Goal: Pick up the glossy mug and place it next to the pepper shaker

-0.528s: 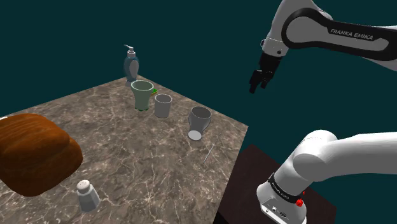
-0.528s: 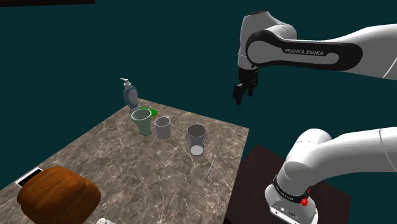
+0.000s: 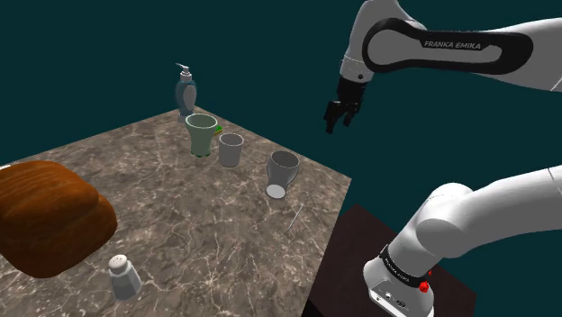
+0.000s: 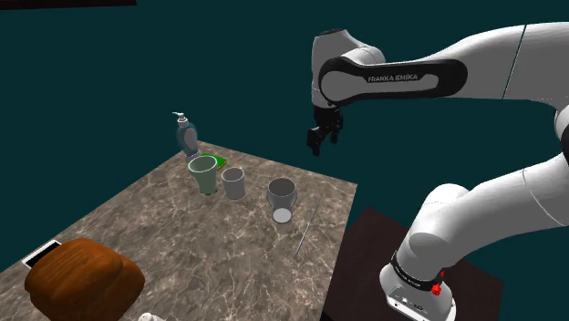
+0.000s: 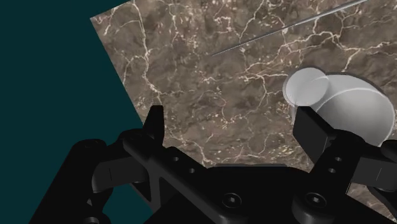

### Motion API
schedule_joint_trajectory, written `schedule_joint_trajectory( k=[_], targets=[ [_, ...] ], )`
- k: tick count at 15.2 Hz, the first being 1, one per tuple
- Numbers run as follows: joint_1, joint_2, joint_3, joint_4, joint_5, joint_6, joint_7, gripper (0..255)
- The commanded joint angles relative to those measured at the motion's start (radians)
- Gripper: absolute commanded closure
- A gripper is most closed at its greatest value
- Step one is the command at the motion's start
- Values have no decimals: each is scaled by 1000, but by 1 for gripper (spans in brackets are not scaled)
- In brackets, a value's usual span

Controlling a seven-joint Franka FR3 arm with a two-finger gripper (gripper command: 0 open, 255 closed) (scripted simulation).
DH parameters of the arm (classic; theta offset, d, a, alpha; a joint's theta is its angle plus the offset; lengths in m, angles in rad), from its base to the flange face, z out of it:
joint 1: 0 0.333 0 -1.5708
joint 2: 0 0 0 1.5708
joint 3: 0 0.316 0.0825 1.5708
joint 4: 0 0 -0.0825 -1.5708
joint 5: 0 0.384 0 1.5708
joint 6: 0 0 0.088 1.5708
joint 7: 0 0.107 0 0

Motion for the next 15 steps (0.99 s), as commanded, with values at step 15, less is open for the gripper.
schedule_joint_trajectory(
  k=[15],
  targets=[
    [73,570,141,380,9,150,203,0]
  ],
)
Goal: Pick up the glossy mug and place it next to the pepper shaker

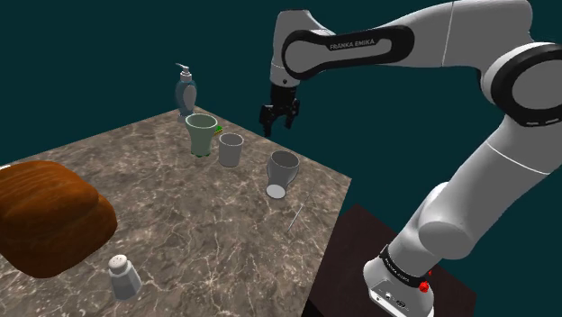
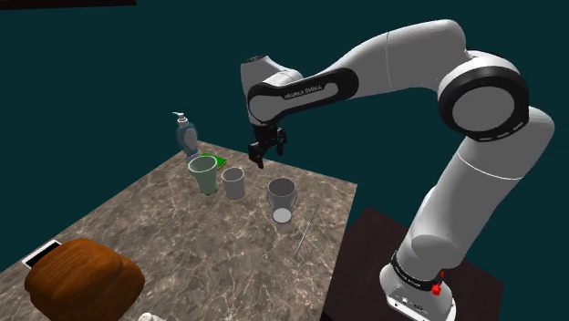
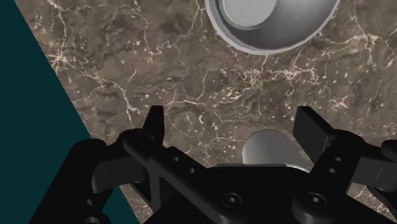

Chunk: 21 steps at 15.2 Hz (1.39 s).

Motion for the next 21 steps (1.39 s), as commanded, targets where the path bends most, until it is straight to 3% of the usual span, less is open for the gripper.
schedule_joint_trajectory(
  k=[1,8,14,21],
  targets=[
    [11,78,13,63,-9,10,27,0],
    [63,357,39,350,-52,-19,101,0],
    [128,630,42,694,-89,-105,141,0],
    [124,639,39,626,-92,-29,146,0]
  ],
)
